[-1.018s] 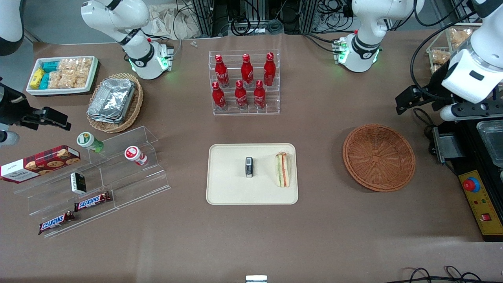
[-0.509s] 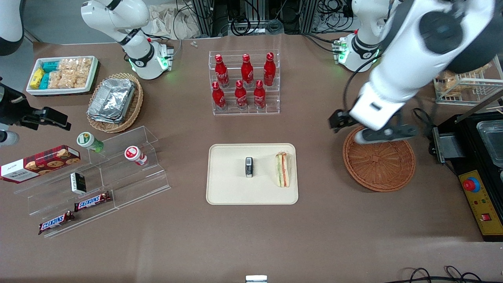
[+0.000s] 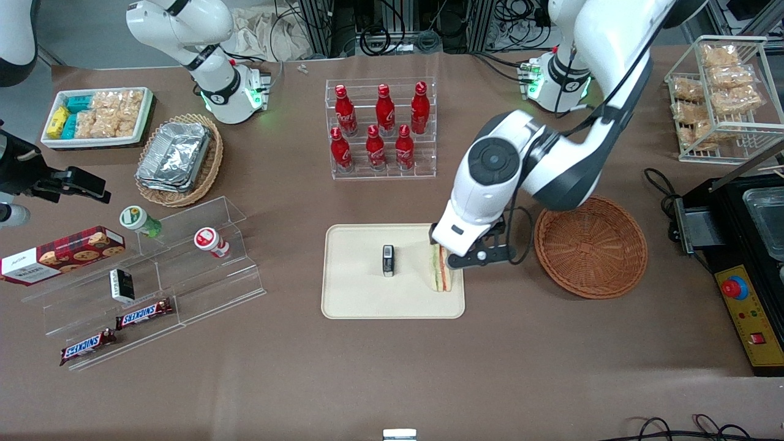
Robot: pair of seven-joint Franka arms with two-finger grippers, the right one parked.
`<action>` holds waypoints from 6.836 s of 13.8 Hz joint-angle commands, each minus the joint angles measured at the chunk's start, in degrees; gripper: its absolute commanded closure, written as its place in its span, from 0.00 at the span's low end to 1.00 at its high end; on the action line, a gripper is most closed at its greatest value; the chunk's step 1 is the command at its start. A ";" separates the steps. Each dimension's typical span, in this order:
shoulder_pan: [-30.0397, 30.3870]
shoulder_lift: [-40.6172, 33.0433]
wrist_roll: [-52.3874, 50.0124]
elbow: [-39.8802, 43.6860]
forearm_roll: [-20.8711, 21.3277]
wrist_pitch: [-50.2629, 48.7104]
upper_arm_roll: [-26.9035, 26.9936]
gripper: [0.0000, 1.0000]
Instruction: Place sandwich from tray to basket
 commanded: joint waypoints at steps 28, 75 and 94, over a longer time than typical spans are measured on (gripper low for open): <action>5.42 -11.09 -5.28 -1.91 -11.89 -1.73 4.17 1.00; 3.92 -31.16 30.75 -1.86 -23.52 -21.15 29.34 0.00; 4.54 -31.94 41.56 1.97 -20.36 -28.90 27.14 0.00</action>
